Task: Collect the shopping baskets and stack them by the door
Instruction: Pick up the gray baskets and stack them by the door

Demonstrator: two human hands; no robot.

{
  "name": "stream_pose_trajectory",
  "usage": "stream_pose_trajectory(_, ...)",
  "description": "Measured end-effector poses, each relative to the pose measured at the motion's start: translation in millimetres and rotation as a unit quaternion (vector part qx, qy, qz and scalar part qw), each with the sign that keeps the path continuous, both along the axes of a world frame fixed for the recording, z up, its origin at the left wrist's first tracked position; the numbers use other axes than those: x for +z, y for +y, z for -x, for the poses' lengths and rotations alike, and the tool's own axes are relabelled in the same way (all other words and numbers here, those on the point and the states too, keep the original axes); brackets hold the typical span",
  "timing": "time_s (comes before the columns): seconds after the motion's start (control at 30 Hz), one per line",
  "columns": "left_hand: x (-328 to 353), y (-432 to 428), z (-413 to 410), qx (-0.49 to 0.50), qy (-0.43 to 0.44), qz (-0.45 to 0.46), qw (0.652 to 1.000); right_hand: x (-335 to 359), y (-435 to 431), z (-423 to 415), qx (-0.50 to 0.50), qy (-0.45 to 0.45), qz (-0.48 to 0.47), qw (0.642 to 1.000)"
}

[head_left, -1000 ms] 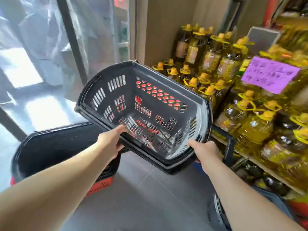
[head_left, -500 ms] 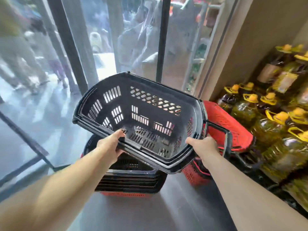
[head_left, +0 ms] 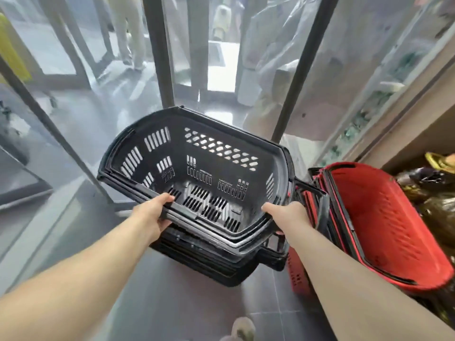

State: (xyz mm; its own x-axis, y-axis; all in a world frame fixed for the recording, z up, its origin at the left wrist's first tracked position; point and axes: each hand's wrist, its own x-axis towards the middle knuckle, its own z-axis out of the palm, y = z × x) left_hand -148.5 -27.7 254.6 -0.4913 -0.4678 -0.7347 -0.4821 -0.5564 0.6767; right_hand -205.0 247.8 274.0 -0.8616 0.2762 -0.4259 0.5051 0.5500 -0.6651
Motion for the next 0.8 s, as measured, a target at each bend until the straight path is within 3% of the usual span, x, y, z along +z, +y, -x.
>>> stream_pose_trajectory(0.3,-41.5,42.0,-1.7,0.022,-0.026,-0.083,0.996,-59.0,38.7,44.5,0.057,-0.097,0.048,0.993)
stream_pose_trajectory(0.57,-48.2,54.1,0.1,-0.032,-0.1,-0.008,0.994,-91.2,42.0,64.1,0.138,-0.161,0.024,0.977)
stream_pose_trajectory(0.67,-41.1,55.2,7.4,-0.067,-0.072,-0.012,0.995,-85.9,38.4,75.0,0.169,-0.123,-0.008,0.978)
stream_pose_trajectory(0.8,-23.8,60.0,28.6,-0.16,-0.022,0.056,0.985,-66.0,33.2,83.3,0.187,-0.051,-0.003,0.981)
